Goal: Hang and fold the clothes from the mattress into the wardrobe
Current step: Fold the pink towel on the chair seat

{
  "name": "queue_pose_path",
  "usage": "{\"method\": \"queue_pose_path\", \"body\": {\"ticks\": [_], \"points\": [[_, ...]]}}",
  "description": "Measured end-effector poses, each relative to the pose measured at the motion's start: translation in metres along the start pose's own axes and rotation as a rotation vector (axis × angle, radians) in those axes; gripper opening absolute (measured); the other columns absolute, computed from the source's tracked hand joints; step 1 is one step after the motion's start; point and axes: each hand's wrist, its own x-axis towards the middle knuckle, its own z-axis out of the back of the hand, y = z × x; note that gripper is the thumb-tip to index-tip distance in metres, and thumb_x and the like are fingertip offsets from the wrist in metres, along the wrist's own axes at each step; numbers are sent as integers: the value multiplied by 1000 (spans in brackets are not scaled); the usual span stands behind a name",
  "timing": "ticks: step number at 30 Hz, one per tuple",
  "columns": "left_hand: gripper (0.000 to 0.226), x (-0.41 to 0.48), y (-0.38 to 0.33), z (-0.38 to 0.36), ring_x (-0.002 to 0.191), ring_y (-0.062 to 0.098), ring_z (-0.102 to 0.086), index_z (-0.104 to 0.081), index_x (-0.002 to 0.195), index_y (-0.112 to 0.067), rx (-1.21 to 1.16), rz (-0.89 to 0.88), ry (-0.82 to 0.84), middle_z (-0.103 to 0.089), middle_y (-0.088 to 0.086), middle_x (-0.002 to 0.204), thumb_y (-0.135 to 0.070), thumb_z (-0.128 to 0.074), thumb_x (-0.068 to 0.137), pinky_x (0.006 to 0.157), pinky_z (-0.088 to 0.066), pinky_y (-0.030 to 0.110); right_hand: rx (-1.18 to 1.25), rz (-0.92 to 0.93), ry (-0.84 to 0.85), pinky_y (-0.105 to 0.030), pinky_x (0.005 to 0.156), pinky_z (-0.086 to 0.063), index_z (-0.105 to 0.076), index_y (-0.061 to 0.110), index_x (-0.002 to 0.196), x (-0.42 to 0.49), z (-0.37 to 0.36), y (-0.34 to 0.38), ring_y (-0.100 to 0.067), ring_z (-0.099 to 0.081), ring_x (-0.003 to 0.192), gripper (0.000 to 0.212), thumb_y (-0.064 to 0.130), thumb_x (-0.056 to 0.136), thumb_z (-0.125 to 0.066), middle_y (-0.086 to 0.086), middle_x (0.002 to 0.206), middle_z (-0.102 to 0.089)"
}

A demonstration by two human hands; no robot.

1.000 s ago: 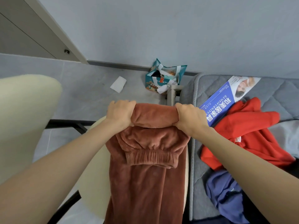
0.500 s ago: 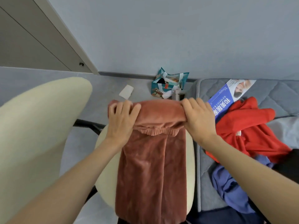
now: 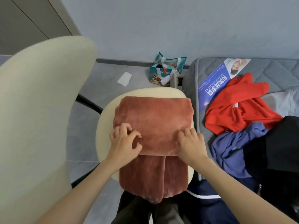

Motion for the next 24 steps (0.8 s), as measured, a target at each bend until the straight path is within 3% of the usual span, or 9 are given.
{"method": "queue_pose_path", "body": {"ticks": [2,4,7,13,15,17,20,22,24], "points": [[39,12,-10,7,120,24,-39,-59,120,-27,-25,7,-147,-41,3,123,-33,-51,83,109,-24,48,147,-85,-223,-45,72,-47,-58,7,102,6,12,7,-37,-56,94,38,10,65,-55,-13,104,-57],[47,29,-20,9,137,26,-28,-47,138,-29,11,-24,-182,-36,5,144,-26,-46,91,114,-18,55,246,-52,-271,-50,98,-39,-48,17,132,18,17,16,-36,-41,125,59,20,73,-40,-10,138,-46],[53,55,-31,-4,147,28,-1,-22,148,-37,115,-1,-53,-11,1,159,-30,-37,99,115,0,58,241,58,-152,-56,115,-13,-15,28,152,38,5,31,-32,-10,147,66,32,88,-29,-5,160,-13],[54,63,-19,-65,145,29,17,4,146,-49,65,131,29,16,-1,159,-46,-17,97,111,1,63,227,122,-24,-57,117,0,14,49,146,61,-54,6,-27,16,146,60,61,93,-12,12,158,18],[54,62,-19,-69,146,30,7,-2,147,-49,65,133,12,7,3,160,-48,-17,95,111,-3,61,232,133,-6,-56,117,0,11,51,146,63,-59,2,-27,12,147,60,62,93,-15,12,159,14],[49,64,-23,-59,136,35,-25,-21,146,-47,68,140,-60,-19,8,156,-43,-26,97,110,-20,58,245,118,-61,-56,115,-11,-14,49,147,67,-48,4,-32,-14,142,56,60,93,-23,6,159,-15],[38,83,-19,-22,102,28,-47,-51,129,-34,38,105,-158,-48,3,121,-19,-49,94,97,-34,47,280,106,-270,-49,97,-39,-57,30,119,86,-9,1,-27,-43,103,37,46,90,-41,0,118,-54],[50,109,-11,5,118,29,-40,-43,135,-31,33,46,-42,-40,4,131,-16,-57,89,102,-32,46,349,134,-161,-48,98,-39,-52,26,125,109,17,-8,-26,-37,113,47,40,81,-58,-2,124,-50],[85,137,-4,25,141,30,-14,-10,150,-34,90,49,260,-13,6,154,-23,-64,85,113,-14,54,365,142,109,-52,109,-29,-28,28,145,134,35,-15,-29,-26,133,87,40,71,-72,-5,143,-36]]}}
